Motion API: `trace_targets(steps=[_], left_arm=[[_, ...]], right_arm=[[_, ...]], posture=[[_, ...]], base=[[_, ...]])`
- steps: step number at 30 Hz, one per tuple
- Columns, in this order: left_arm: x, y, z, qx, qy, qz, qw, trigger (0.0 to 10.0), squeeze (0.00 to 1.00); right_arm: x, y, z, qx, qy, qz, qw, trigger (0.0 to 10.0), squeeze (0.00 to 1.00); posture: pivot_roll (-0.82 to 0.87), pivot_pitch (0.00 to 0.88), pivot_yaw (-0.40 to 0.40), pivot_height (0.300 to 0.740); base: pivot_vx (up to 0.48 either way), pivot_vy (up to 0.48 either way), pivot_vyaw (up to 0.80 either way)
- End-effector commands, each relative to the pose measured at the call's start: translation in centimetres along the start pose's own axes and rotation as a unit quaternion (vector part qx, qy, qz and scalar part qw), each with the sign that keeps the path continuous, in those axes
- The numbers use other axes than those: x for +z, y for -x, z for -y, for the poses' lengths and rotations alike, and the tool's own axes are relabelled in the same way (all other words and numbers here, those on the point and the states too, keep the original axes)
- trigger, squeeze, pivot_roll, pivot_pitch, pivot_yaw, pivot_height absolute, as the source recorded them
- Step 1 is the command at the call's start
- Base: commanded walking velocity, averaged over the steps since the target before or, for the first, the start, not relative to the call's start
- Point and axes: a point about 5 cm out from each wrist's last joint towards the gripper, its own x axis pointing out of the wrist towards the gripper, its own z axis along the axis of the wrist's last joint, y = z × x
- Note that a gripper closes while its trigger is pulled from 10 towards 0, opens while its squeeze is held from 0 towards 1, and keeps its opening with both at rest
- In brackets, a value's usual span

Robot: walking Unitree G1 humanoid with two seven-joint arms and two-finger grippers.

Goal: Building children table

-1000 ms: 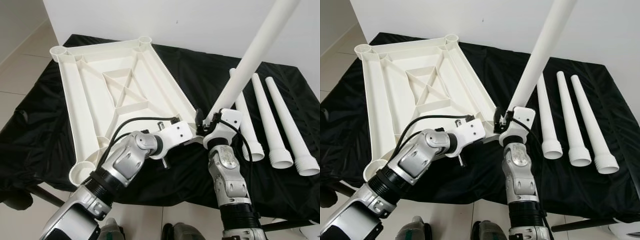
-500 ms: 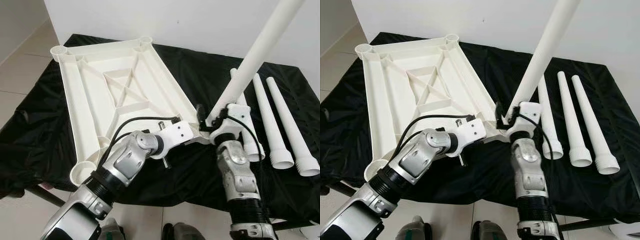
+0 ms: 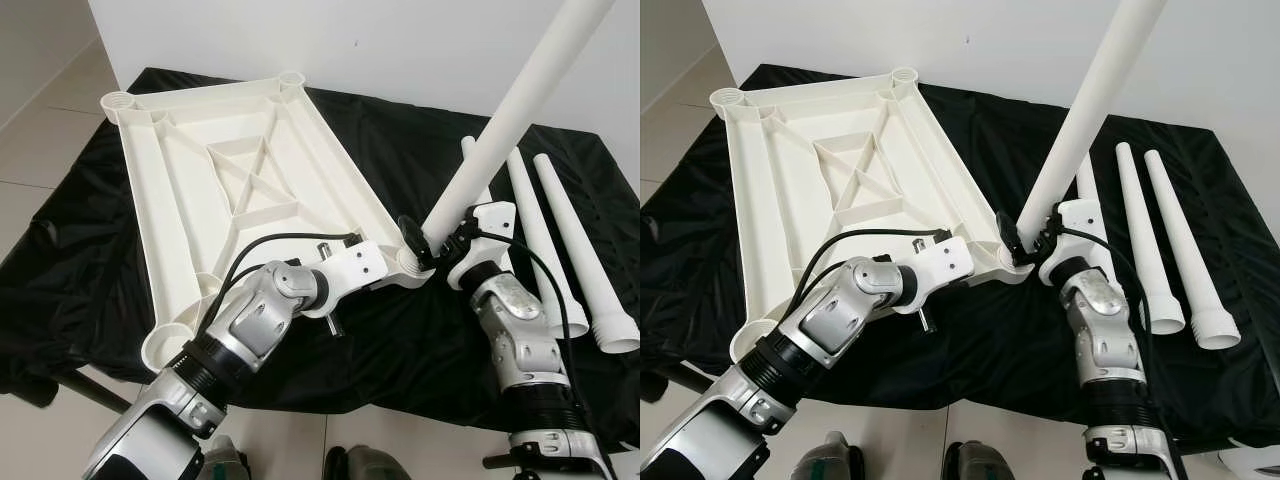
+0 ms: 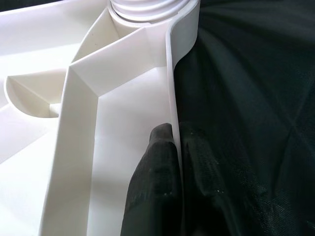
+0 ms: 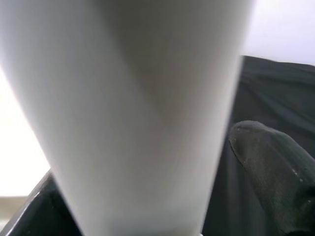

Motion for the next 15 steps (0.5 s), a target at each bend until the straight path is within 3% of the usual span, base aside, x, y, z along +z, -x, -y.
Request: trace_targets(steps=[1,4,6,11,15], left_arm=[[0.2,-0.3,0.1,0.004,-0.014,-0.002,1.000,10.0,0.00],[0.2,-0.3,0.1,0.004,-0.015,-0.001,1.000,10.0,0.00],[0.2,-0.3,0.1,0.004,-0.015,-0.001,1.000,10.0,0.00],[0.2,-0.3,0.0,0.003,-0.017,-0.001,1.000,10.0,0.00],[0.2,-0.3,0.0,0.003,-0.018,-0.002,1.000,10.0,0.00]], right_arm=[[-0.1,0.1,0.4,0.014,-0.002,-0.002,1.000,10.0,0.00],[0.1,0.2,1.2,0.050,-0.003,-0.005,0.999,10.0,0.00],[0.1,0.2,1.2,0.050,-0.003,-0.005,0.999,10.0,0.00],[-0.1,0.4,1.7,0.131,-0.011,-0.022,0.991,10.0,0.00],[-0.2,0.4,1.7,0.154,-0.010,-0.031,0.987,10.0,0.00]], posture=[[-0.04,0.031,-0.051,0.740],[-0.04,0.030,-0.048,0.740],[-0.04,0.030,-0.048,0.740],[-0.04,0.027,-0.046,0.740],[-0.04,0.021,-0.045,0.740]], base=[[0.000,0.000,0.00],[0.000,0.000,0.00],[0.000,0.000,0.00],[0.000,0.000,0.00],[0.000,0.000,0.00]])
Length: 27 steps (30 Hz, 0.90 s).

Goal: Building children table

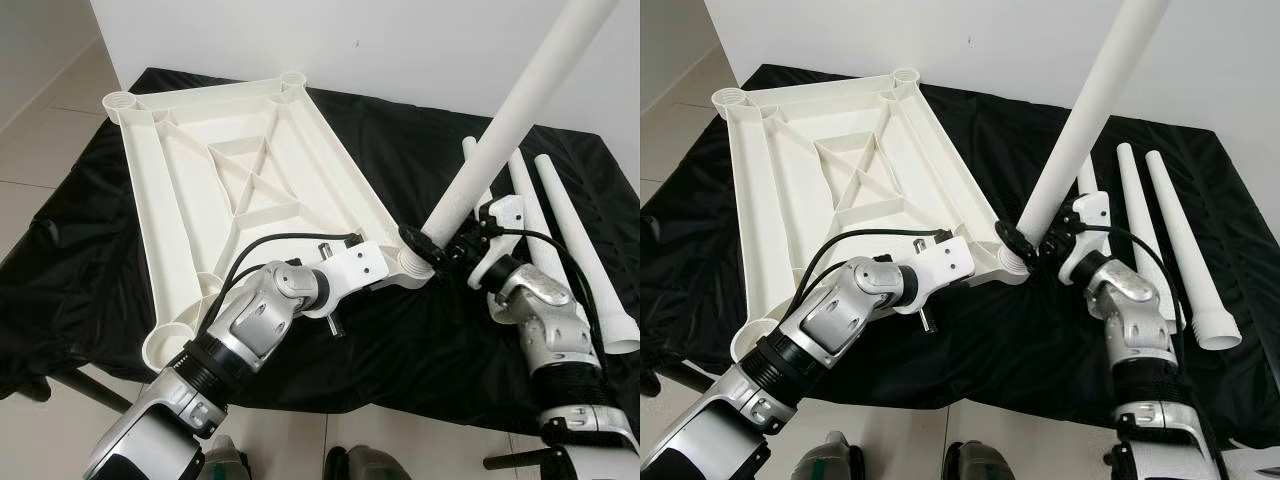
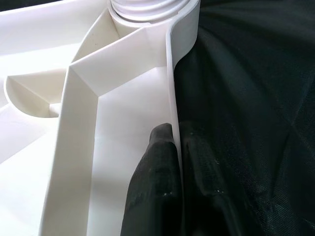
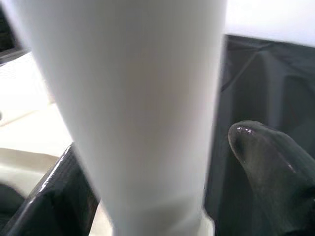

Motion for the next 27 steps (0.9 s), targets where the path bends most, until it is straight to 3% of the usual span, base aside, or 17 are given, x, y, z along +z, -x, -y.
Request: trace_targets(steps=[1,2,3,4,5,6,7,21,22,27], left_arm=[[0.2,-0.2,0.0,0.004,-0.018,-0.002,1.000,10.0,0.00],[0.2,-0.3,0.1,0.004,-0.018,-0.002,1.000,10.0,0.00],[0.2,-0.3,0.1,0.003,-0.019,-0.001,1.000,10.0,0.00],[0.2,-0.3,0.1,0.003,-0.019,-0.001,1.000,10.0,0.00],[0.2,-0.3,0.1,0.003,-0.019,-0.001,1.000,10.0,0.00],[0.2,-0.3,0.1,0.003,-0.019,-0.001,1.000,10.0,0.00],[0.3,-0.3,0.1,0.003,-0.019,0.000,1.000,10.0,0.00],[0.3,-0.4,0.4,0.000,-0.021,0.000,1.000,10.0,0.00],[0.3,-0.4,0.5,0.000,-0.020,0.001,1.000,10.0,0.00],[0.2,-0.3,0.6,-0.001,-0.019,0.000,1.000,10.0,0.00]], right_arm=[[-0.1,-0.1,0.0,0.021,-0.001,-0.005,1.000,10.0,0.00],[-0.2,-0.1,0.0,0.029,0.000,-0.009,1.000,9.2,0.00],[-0.3,-0.1,0.0,0.033,0.000,-0.012,0.999,6.2,0.00],[-0.3,-0.1,0.0,0.033,0.000,-0.012,0.999,6.2,0.00],[-0.4,0.0,0.1,0.038,0.000,-0.014,0.999,4.9,0.00],[-0.4,0.0,0.1,0.038,0.000,-0.014,0.999,4.9,0.00],[-0.5,0.0,0.2,0.039,0.000,-0.015,0.999,0.0,0.00],[-1.2,0.1,0.2,0.039,-0.010,-0.025,0.999,0.0,0.00],[-1.4,-0.2,-0.4,0.033,-0.021,-0.023,0.999,10.0,0.00],[-1.5,-0.6,-1.3,0.010,-0.033,-0.017,0.999,10.0,0.00]], posture=[[-0.04,0.019,-0.045,0.740],[-0.04,0.017,-0.045,0.740],[-0.04,0.015,-0.047,0.740],[-0.04,0.015,-0.047,0.740],[-0.04,0.014,-0.046,0.740],[-0.04,0.014,-0.046,0.740],[-0.04,0.012,-0.048,0.740],[-0.04,0.008,-0.052,0.740],[-0.04,0.007,-0.056,0.740],[-0.03,0.006,-0.057,0.740]], base=[[0.000,0.000,0.00],[0.000,0.000,0.00],[0.000,0.000,0.00],[0.000,0.000,0.00],[0.000,0.000,0.00],[0.000,0.000,0.00],[0.000,0.000,0.00],[0.000,0.000,0.00],[0.000,0.000,0.00],[0.000,0.000,0.00]])
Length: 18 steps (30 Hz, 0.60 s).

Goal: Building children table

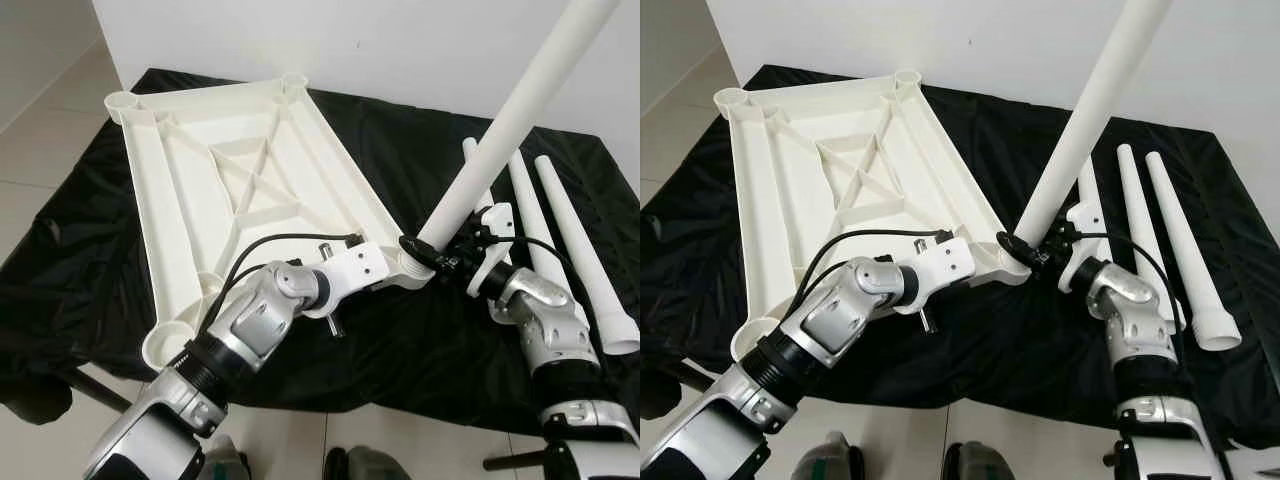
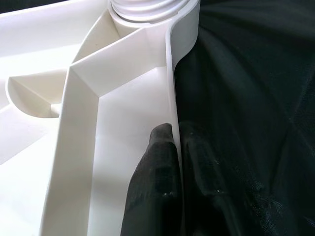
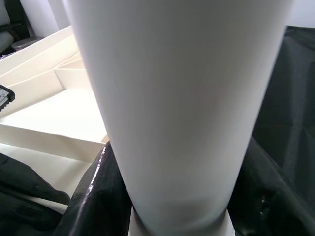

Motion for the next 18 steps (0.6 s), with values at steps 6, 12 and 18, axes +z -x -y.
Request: trace_targets(steps=[6,12,18], left_arm=[[0.2,-0.3,0.6,0.001,-0.014,0.001,1.000,10.0,0.00],[0.2,-0.3,0.6,0.000,-0.013,0.001,1.000,10.0,0.00],[0.2,-0.3,0.6,-0.001,-0.013,0.001,1.000,10.0,0.00]], right_arm=[[-0.9,-1.4,-2.6,-0.077,-0.046,0.012,0.996,10.0,0.00],[-0.7,-1.8,-3.4,-0.101,-0.047,0.023,0.994,10.0,0.00],[0.0,-2.6,-5.1,-0.146,-0.056,0.049,0.987,10.0,0.00]], posture=[[-0.03,0.012,-0.061,0.740],[-0.04,0.014,-0.058,0.740],[-0.04,0.023,-0.056,0.740]], base=[[0.000,0.000,0.00],[0.000,0.000,0.00],[0.000,0.000,0.00]])
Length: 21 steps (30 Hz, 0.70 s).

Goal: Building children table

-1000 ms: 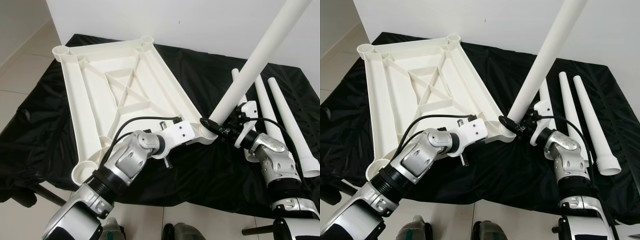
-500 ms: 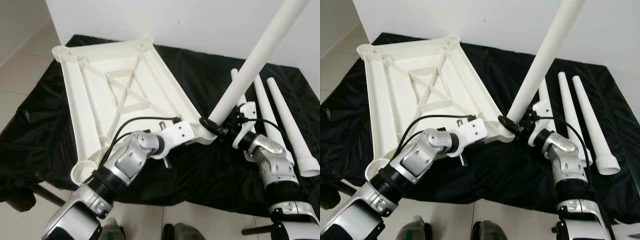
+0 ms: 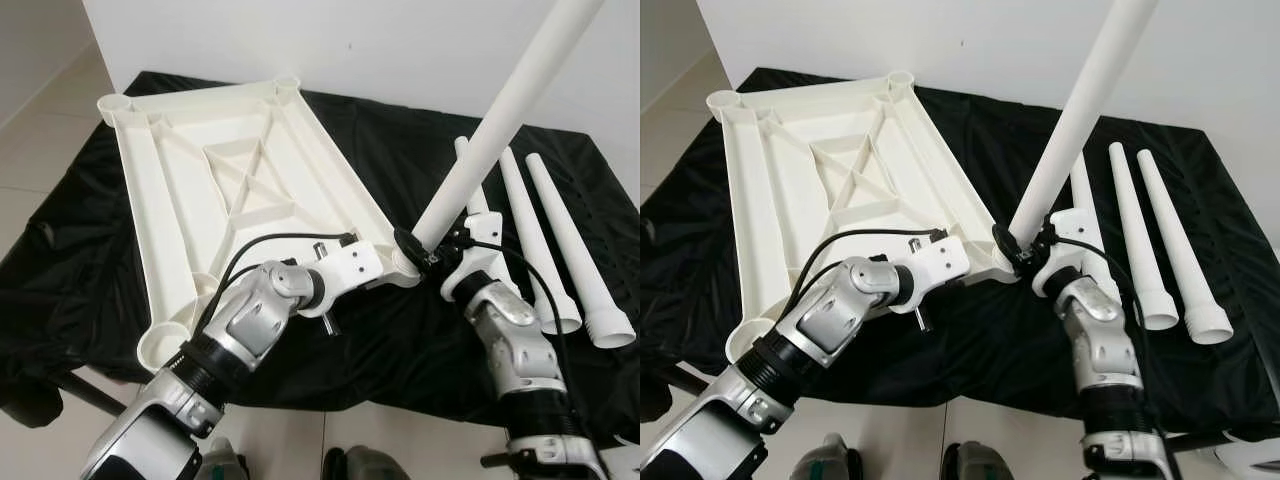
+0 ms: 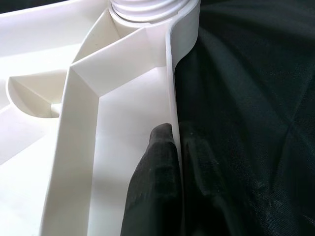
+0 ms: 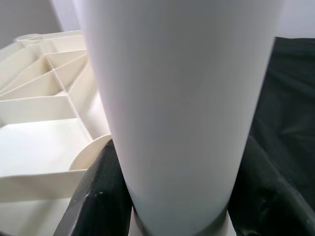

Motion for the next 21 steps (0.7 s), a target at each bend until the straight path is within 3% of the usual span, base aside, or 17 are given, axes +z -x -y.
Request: trace_targets(steps=[1,2,5,10,21], left_arm=[[0.6,-0.4,0.7,-0.005,-0.017,0.006,1.000,10.0,0.00],[0.6,-0.4,0.7,-0.005,-0.017,0.006,1.000,10.0,0.00],[0.5,-0.4,0.7,-0.005,-0.014,0.005,1.000,10.0,0.00],[0.5,-0.3,0.7,-0.004,-0.013,0.004,1.000,10.0,0.00],[0.5,-0.3,0.5,-0.001,-0.013,0.005,1.000,10.0,0.00]], right_arm=[[0.2,-0.7,-2.1,0.004,-0.021,0.011,1.000,10.0,0.00],[0.2,-0.7,-2.1,0.004,-0.021,0.011,1.000,10.0,0.00],[0.1,-0.8,-3.2,-0.082,-0.044,0.015,0.996,10.0,0.00],[-0.1,-0.8,-4.1,-0.143,-0.045,0.014,0.989,10.0,0.00],[-0.1,-0.8,-4.5,-0.183,-0.051,0.010,0.982,10.0,0.00]], posture=[[-0.04,0.029,-0.057,0.740],[-0.04,0.029,-0.057,0.740],[-0.04,0.034,-0.057,0.740],[-0.03,0.038,-0.058,0.740],[-0.03,0.035,-0.056,0.740]], base=[[0.000,0.000,0.00],[0.000,0.000,0.00],[0.000,0.000,0.00],[0.000,0.000,0.00],[0.000,0.000,0.00]])
